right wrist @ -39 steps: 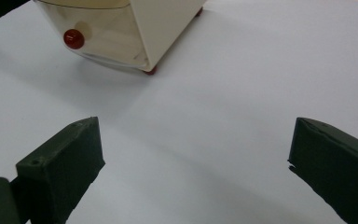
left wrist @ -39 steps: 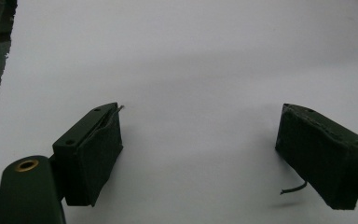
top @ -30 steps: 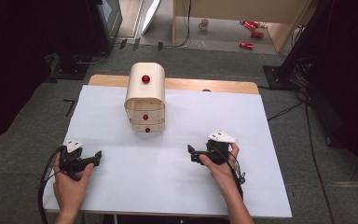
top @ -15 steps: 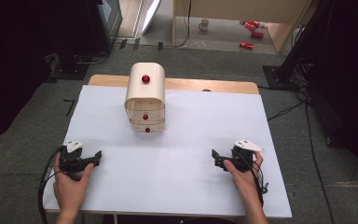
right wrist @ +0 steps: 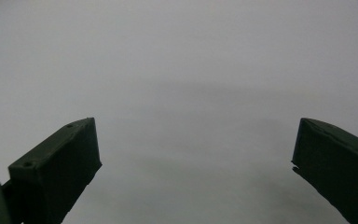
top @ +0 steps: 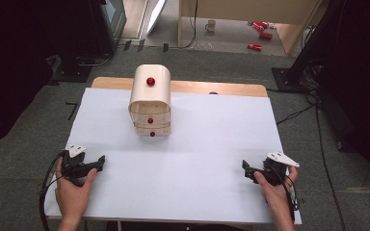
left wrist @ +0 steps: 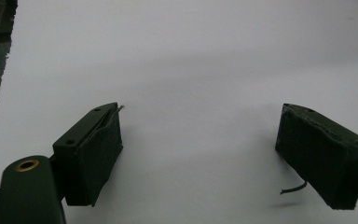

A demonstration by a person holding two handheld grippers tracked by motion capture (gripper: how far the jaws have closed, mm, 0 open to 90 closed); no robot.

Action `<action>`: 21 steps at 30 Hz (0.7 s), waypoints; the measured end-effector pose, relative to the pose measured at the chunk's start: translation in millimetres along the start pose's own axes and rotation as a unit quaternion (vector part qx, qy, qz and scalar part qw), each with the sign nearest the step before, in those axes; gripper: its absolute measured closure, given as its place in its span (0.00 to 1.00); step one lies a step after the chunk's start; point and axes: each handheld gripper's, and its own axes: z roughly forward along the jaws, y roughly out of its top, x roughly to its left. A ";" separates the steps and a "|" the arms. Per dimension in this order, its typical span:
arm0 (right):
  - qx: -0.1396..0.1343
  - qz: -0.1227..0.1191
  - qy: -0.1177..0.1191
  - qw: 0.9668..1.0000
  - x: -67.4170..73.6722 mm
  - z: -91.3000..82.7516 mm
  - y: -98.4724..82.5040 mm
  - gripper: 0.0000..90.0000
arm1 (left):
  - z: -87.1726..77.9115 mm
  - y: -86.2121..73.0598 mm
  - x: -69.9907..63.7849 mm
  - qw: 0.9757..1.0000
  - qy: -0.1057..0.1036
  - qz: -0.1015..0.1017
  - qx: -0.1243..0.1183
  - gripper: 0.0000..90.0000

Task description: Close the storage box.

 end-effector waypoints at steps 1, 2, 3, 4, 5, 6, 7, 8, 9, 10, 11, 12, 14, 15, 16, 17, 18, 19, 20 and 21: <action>0.002 0.003 -0.003 1.000 -3.6 -1.9 -2.5 0.01 | 0.0 0.0 -0.1 1.000 0.000 0.000 0.000 0.16; 0.005 0.000 -0.008 1.000 -7.9 -3.7 -6.1 0.01 | 0.0 0.0 -0.1 1.000 0.000 0.000 0.000 0.16; 0.012 -0.003 -0.014 1.000 -13.1 -5.7 -11.3 0.00 | 0.0 0.0 -0.1 1.000 0.000 0.000 0.000 0.16; 0.012 -0.003 -0.014 1.000 -13.1 -5.7 -11.3 0.00 | 0.0 0.0 0.0 1.000 0.000 0.000 0.000 0.16; 0.015 -0.002 -0.018 1.000 -16.2 -6.9 -13.7 0.01 | 0.0 0.0 0.0 1.000 0.000 0.000 0.000 0.16; 0.015 0.003 -0.018 1.000 -19.2 -9.0 -15.1 0.01 | 0.0 0.0 0.0 1.000 0.000 0.000 0.000 0.16; 0.013 0.002 -0.020 1.000 -22.6 -12.0 -16.0 0.01 | 0.0 0.0 0.0 1.000 0.000 0.000 0.000 0.16; 0.014 0.001 -0.025 1.000 -24.7 -14.0 -16.9 0.01 | 0.0 0.0 0.0 1.000 0.000 0.000 0.000 0.16; 0.021 -0.006 -0.039 0.999 -28.3 -15.8 -20.7 0.01 | 0.0 0.0 0.1 1.000 0.000 0.000 0.000 0.16; 0.021 -0.006 -0.039 0.999 -28.3 -15.8 -20.7 0.01 | 0.0 -0.1 0.1 1.000 0.000 0.000 0.000 0.16; 0.024 0.001 -0.047 0.999 -30.0 -16.1 -22.1 0.01 | 0.0 0.0 0.1 1.000 0.000 0.000 0.000 0.16; 0.024 0.001 -0.047 0.999 -30.0 -16.1 -22.1 0.01 | 0.0 0.0 0.2 1.000 -0.001 0.000 0.000 0.16; 0.038 -0.003 -0.061 0.997 -28.1 -12.9 -22.1 0.01 | 0.0 0.0 0.2 1.000 -0.001 0.000 0.000 0.16; 0.045 -0.018 -0.076 0.996 -24.6 -10.9 -21.5 0.01 | 0.0 0.0 0.4 1.000 -0.001 0.000 0.000 0.16; 0.045 -0.018 -0.076 0.996 -24.6 -10.9 -21.5 0.01 | 0.0 0.0 0.4 1.000 -0.001 0.000 0.000 0.16; 0.046 -0.015 -0.074 0.996 -25.0 -10.7 -21.6 0.01 | -0.1 0.0 0.4 1.000 -0.001 0.000 0.001 0.16; 0.048 -0.008 -0.068 0.997 -26.9 -10.5 -21.5 0.01 | -0.1 0.0 0.2 1.000 -0.001 0.000 0.000 0.16; 0.048 -0.010 -0.070 0.996 -26.3 -10.4 -21.4 0.01 | -0.1 0.0 0.5 1.000 -0.001 0.000 0.000 0.16; 0.048 -0.010 -0.070 0.996 -26.3 -10.4 -21.4 0.01 | -0.1 0.0 0.6 1.000 -0.001 -0.001 0.001 0.16; 0.047 -0.011 -0.070 0.996 -26.1 -10.5 -21.5 0.01 | -0.1 0.0 0.6 1.000 -0.001 -0.001 0.001 0.16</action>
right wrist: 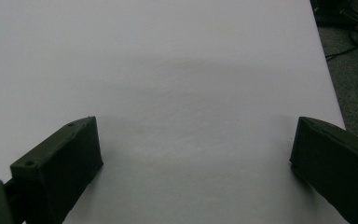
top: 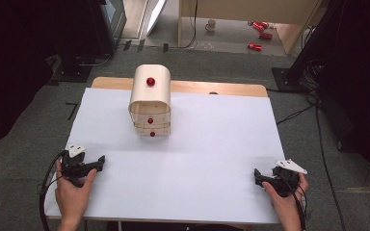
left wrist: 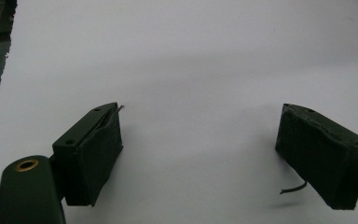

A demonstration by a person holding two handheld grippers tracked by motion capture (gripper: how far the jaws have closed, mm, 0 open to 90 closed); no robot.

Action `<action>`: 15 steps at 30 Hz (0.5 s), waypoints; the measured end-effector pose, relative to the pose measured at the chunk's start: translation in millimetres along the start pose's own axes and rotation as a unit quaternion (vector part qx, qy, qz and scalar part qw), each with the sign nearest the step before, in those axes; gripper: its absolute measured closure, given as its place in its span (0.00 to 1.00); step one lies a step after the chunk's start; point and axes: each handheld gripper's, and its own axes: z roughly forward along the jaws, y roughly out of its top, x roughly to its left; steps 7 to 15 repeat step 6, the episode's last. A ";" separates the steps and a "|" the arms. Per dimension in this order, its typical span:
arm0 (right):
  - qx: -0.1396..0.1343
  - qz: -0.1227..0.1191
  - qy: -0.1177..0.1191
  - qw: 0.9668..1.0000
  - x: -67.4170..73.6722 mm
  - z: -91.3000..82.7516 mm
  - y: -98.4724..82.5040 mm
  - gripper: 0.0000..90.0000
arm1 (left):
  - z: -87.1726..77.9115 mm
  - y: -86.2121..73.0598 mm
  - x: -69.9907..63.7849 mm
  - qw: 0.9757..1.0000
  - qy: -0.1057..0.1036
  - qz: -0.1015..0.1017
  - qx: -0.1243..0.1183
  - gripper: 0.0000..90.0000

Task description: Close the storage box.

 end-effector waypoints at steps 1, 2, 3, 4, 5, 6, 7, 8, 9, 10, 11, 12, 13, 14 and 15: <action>-0.001 -0.001 -0.001 1.000 0.2 -0.2 -0.1 0.01 | 0.0 0.0 0.0 1.000 0.000 0.000 0.000 0.16; -0.001 -0.001 -0.003 1.000 0.7 -0.5 -0.4 0.01 | 0.0 0.0 0.1 1.000 0.000 0.000 0.000 0.16; -0.002 -0.004 -0.006 1.000 1.8 -1.1 -0.4 0.02 | -0.1 0.1 0.1 1.000 -0.001 -0.001 0.000 0.16; -0.006 -0.009 -0.006 1.000 2.7 -1.6 -0.7 0.04 | -0.2 0.0 0.2 1.000 -0.001 -0.001 0.000 0.16; -0.006 -0.009 0.001 1.000 1.8 -1.9 -0.9 0.05 | -0.2 0.0 0.2 1.000 -0.001 -0.001 0.000 0.16; -0.002 0.000 0.008 1.000 -0.2 -1.4 -0.2 0.05 | -0.2 0.1 0.3 1.000 -0.001 -0.001 0.000 0.16; -0.002 0.000 0.008 1.000 -0.2 -1.4 -0.2 0.05 | -0.2 0.1 0.3 1.000 -0.001 -0.001 0.000 0.16; -0.002 0.000 0.008 1.000 -0.2 -1.4 -0.2 0.05 | -0.2 0.1 0.3 1.000 -0.001 -0.001 0.000 0.16; -0.002 0.000 0.008 1.000 -0.2 -1.4 -0.2 0.05 | -0.2 0.1 0.3 1.000 -0.001 -0.001 0.000 0.16; -0.002 0.000 0.008 1.000 -0.2 -1.4 -0.2 0.05 | -0.2 0.1 0.3 1.000 -0.001 -0.001 0.000 0.16; -0.002 0.000 0.008 1.000 -0.2 -1.4 -0.2 0.05 | -0.2 0.1 0.3 1.000 -0.001 -0.001 0.000 0.16; -0.002 0.000 0.008 1.000 -0.2 -1.4 -0.2 0.05 | -0.2 0.1 0.3 1.000 -0.001 -0.001 0.000 0.16; -0.002 0.000 0.008 1.000 -0.2 -1.4 -0.2 0.05 | -0.2 0.1 0.3 1.000 -0.001 -0.001 0.000 0.16; -0.002 0.000 0.008 1.000 -0.2 -1.4 -0.2 0.05 | -0.2 0.1 0.3 1.000 -0.001 -0.001 0.000 0.16; -0.002 0.000 0.008 1.000 -0.2 -1.4 -0.2 0.05 | -0.2 0.1 0.3 1.000 -0.001 -0.001 0.000 0.16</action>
